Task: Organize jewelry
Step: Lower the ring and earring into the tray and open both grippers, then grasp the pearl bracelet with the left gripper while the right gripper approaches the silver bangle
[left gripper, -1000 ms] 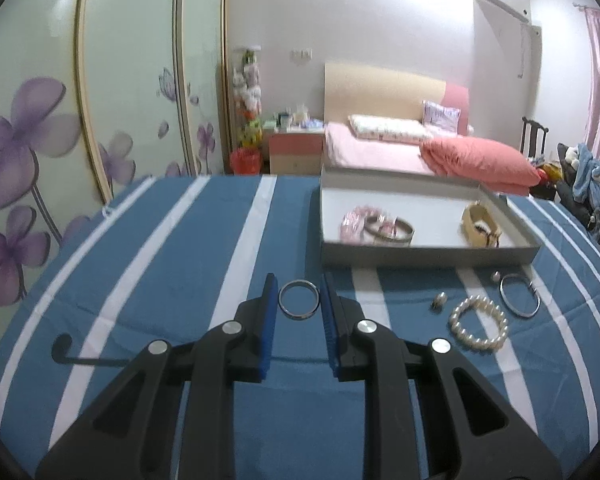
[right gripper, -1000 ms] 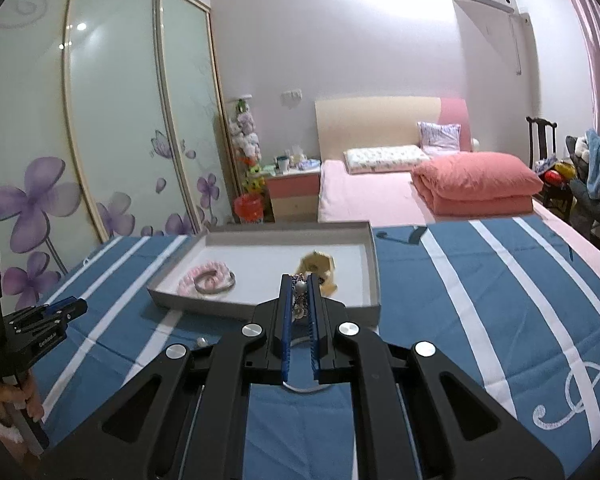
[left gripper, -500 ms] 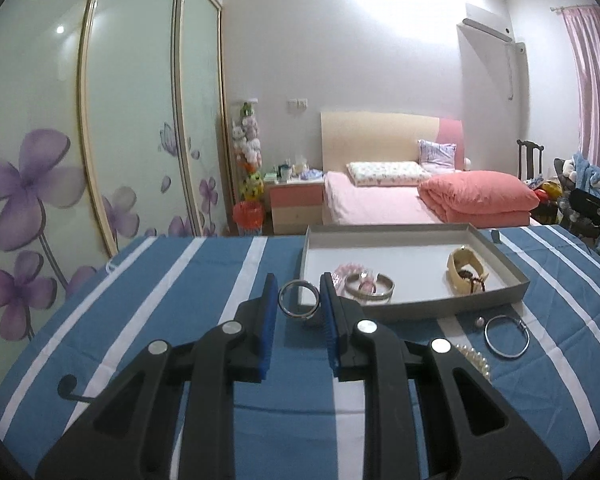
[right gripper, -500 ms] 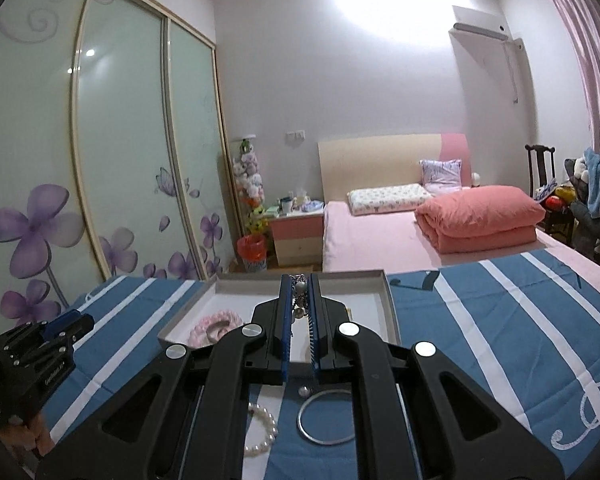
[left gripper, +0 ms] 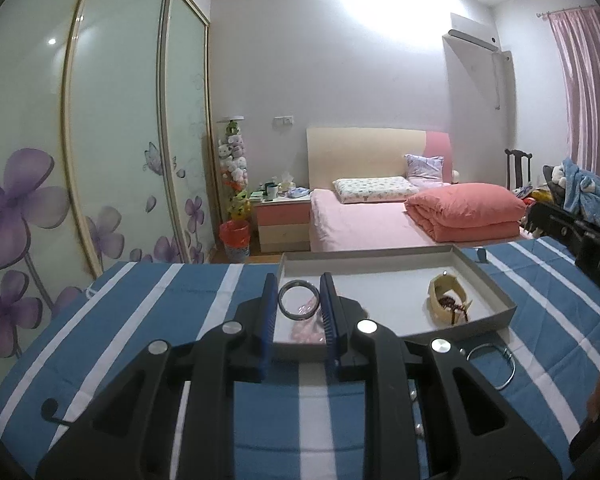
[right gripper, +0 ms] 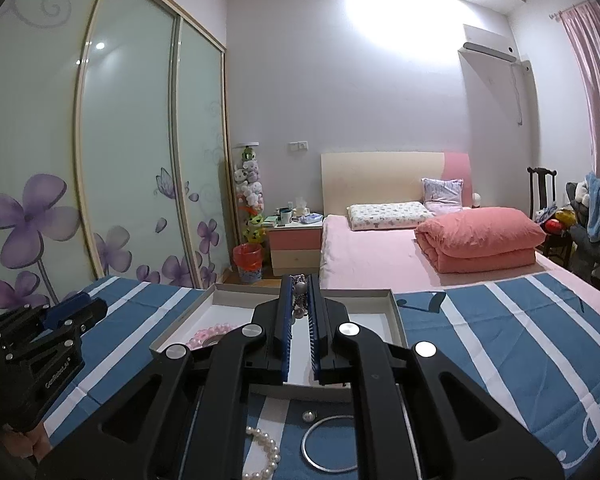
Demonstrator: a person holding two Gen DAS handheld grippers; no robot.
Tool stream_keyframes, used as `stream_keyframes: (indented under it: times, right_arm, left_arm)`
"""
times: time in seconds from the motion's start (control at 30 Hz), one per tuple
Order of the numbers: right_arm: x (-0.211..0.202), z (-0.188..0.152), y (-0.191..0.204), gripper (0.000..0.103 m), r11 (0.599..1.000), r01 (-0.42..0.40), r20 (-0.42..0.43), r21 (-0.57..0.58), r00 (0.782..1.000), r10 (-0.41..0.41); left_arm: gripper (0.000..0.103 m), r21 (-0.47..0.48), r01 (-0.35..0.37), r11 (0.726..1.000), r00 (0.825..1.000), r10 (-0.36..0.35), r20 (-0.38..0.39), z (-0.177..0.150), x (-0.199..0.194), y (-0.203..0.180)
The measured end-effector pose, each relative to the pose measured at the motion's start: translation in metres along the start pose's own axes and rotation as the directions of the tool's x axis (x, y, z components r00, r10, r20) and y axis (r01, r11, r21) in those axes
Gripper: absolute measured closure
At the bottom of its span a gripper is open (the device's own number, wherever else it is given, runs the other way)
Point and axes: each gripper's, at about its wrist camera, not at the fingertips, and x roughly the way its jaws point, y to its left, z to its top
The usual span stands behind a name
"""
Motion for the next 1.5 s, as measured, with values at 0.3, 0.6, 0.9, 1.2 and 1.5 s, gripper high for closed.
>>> stream_keyframes:
  times: [0.3,0.6,0.9,1.2,1.5]
  right_arm:
    - [0.022,0.004,-0.008,0.095,1.000,-0.003,-0.006,0.015,1.000,0.003]
    - [0.078,-0.007,-0.028,0.095,0.997,-0.006,-0.110,0.083,0.994,0.015]
    - [0.120,-0.025,-0.034,0.094,0.993,-0.009,-0.223,0.118,0.974,0.035]
    - [0.122,-0.028,-0.039,0.057,0.991,-0.018,-0.256,0.135,0.965,0.052]
    - [0.083,-0.020,-0.043,0.057,0.991,-0.036,-0.221,0.130,0.973,0.065]
  left_arm:
    - [0.081,-0.011,0.049,0.999,0.999,-0.049,-0.019,0.010,0.033,-0.012]
    - [0.081,-0.027,0.085,0.996,0.994,-0.086,-0.072,0.012,0.093,-0.027]
    - [0.081,-0.051,0.105,0.993,0.978,-0.113,-0.178,0.001,0.147,-0.034]
    - [0.076,-0.067,0.126,0.990,0.961,-0.139,-0.240,-0.007,0.168,-0.034]
    - [0.071,-0.054,0.149,0.987,0.960,-0.157,-0.230,-0.013,0.140,-0.028]
